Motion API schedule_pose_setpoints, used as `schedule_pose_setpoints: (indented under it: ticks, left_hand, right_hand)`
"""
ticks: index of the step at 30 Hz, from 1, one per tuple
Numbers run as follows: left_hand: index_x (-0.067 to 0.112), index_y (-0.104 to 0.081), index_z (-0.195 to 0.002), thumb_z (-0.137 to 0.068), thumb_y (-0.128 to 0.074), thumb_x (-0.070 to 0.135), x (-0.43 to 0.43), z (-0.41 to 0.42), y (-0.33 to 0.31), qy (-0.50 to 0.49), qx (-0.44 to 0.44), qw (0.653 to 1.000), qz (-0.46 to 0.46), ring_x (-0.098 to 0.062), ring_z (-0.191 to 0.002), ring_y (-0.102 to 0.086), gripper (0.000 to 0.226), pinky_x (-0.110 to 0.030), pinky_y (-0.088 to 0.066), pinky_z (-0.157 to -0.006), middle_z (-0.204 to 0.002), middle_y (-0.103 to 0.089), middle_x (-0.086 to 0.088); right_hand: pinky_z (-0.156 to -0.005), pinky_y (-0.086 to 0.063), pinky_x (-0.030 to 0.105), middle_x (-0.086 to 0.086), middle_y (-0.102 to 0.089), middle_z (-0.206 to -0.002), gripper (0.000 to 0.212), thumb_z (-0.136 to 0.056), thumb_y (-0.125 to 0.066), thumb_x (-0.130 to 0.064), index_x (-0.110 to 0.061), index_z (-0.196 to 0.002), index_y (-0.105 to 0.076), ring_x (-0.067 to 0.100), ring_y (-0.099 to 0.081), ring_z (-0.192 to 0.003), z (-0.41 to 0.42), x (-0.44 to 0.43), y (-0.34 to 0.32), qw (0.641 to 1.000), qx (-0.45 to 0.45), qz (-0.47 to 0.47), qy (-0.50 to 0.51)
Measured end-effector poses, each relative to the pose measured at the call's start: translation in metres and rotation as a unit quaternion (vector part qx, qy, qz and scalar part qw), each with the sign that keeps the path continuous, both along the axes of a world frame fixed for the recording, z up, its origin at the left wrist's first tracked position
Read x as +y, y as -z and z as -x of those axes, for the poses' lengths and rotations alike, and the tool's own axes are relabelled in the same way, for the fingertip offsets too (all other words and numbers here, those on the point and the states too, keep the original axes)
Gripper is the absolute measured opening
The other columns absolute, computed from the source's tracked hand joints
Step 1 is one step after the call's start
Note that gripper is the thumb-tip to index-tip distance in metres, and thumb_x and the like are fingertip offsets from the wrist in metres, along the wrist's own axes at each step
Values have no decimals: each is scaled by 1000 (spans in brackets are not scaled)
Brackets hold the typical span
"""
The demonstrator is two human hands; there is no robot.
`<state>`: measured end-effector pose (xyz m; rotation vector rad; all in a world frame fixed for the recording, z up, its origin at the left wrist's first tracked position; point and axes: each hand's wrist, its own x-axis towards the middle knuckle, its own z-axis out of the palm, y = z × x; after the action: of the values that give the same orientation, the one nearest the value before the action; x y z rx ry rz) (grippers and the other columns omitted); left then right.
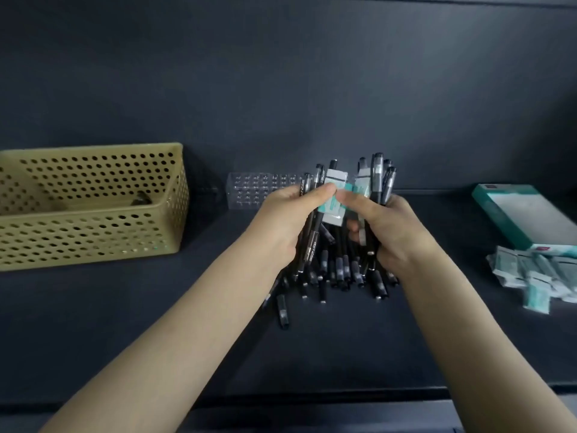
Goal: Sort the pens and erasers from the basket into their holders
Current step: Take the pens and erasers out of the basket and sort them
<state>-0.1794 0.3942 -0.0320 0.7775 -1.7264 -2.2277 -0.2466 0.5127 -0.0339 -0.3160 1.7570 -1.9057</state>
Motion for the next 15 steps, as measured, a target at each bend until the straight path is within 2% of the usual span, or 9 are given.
schedule_pose_setpoints:
  ticks: [1, 3, 4, 5, 7, 9, 12, 15]
  left_hand:
    - [13, -66, -97, -82, -74, 29, 6, 1, 5, 1, -6, 1000, -8, -3, -82, -63, 23, -21, -45, -83, -92, -69, 3]
    - [14, -66, -92, -83, -73, 27, 17, 3, 13, -3, -2, 1000, -28, 2, -76, -63, 17, -16, -45, -77, -89, -71, 3]
    - [13, -68, -92, -83, -73, 27, 22, 4, 16, -7, 2, 999, -35, -4, -81, -67, 17, -19, -49, -77, -92, -73, -1]
    - [11, -70, -94, -83, -74, 26, 24, 5, 20, -12, 4, 999, -36, -12, -90, -69, 20, -27, -52, -84, -96, -74, -4]
    - [8, -72, -98, -80, -76, 28, 29, 6, 24, -13, -1, 999, -38, -24, -104, -67, 27, -43, -47, -100, -102, -74, -8]
    - [7, -71, -102, -80, -76, 27, 32, 6, 26, -2, -8, 999, -46, -28, -110, -64, 30, -49, -42, -104, -106, -73, -10]
    - [6, -70, -101, -85, -71, 23, 34, 5, 27, 10, -11, 999, -47, -27, -101, -67, 24, -49, -49, -98, -101, -73, -11]
    - [10, -69, -94, -86, -69, 21, 31, 4, 26, -7, -3, 999, -43, -20, -75, -69, 14, -40, -58, -72, -81, -72, -4]
  right_hand:
    - [-43, -38, 21, 4, -48, -68, 29, -79, -77, -22, -6, -99, -63, 9, -43, -48, 4, 6, 6, 1000, -6, -9, 3]
    - [-43, -38, 21, 6, -50, -76, 33, -80, -76, -21, -3, -105, -63, 9, -43, -48, 10, 16, 15, 1000, -30, -6, -6]
    - [-43, -38, 21, 8, -51, -81, 33, -81, -75, -20, -3, -106, -63, 9, -44, -48, 11, 20, 18, 999, -43, 1, -14]
    - [-42, -38, 20, 8, -51, -83, 33, -81, -74, -20, -3, -107, -64, 8, -43, -49, 13, 24, 20, 998, -54, 6, -22]
    - [-41, -38, 20, 9, -51, -84, 35, -81, -74, -20, -2, -110, -63, 8, -43, -49, 16, 31, 24, 997, -65, 2, -33]
    - [-41, -38, 20, 6, -49, -80, 35, -81, -74, -21, -3, -109, -63, 8, -43, -48, 20, 35, 27, 997, -71, -7, -40]
    - [-41, -37, 20, 4, -50, -78, 29, -82, -74, -21, -6, -104, -63, 8, -42, -48, 24, 40, 31, 996, -77, -12, -53]
    - [-41, -38, 19, 6, -54, -85, 32, -82, -74, -21, -5, -107, -64, 8, -43, -48, 29, 46, 34, 995, -91, -18, -36]
